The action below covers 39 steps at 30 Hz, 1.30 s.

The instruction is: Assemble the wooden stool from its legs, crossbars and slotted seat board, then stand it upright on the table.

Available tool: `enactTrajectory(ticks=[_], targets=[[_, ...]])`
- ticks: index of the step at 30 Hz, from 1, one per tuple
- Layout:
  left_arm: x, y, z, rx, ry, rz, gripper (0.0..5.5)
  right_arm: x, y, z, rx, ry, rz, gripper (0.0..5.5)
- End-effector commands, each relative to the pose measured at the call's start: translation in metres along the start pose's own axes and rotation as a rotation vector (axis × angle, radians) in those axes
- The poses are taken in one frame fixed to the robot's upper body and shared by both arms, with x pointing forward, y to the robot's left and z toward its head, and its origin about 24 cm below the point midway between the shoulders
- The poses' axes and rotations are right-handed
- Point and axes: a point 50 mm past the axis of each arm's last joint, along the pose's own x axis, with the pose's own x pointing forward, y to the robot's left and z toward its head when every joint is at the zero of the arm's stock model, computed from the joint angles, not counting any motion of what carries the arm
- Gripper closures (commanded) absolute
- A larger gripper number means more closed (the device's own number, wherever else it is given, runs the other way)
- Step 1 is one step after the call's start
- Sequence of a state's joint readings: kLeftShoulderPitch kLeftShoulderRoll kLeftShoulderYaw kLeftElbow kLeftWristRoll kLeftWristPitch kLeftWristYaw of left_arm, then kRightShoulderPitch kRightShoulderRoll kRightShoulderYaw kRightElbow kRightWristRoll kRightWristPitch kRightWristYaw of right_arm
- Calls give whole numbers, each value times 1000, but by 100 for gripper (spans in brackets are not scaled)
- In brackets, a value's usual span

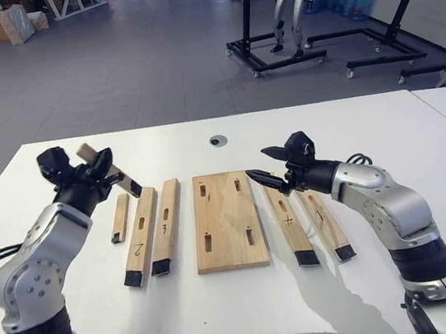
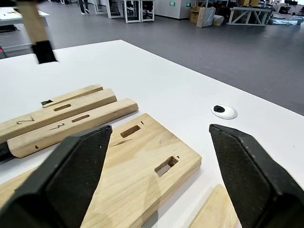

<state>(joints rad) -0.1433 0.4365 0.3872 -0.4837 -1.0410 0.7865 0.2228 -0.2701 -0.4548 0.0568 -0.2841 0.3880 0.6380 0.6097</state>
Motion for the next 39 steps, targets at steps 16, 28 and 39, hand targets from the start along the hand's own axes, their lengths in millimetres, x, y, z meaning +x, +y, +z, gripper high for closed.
enactTrajectory(ticks=[16,28,39], targets=[[-17,25,-63,134,-13,25,511,18,12,-16,69,-13,-50,171],[7,33,-77,181,-14,11,511,21,13,-14,57,-14,-41,171],[-1,37,-81,195,-1,24,511,23,14,-14,57,-16,-34,171]])
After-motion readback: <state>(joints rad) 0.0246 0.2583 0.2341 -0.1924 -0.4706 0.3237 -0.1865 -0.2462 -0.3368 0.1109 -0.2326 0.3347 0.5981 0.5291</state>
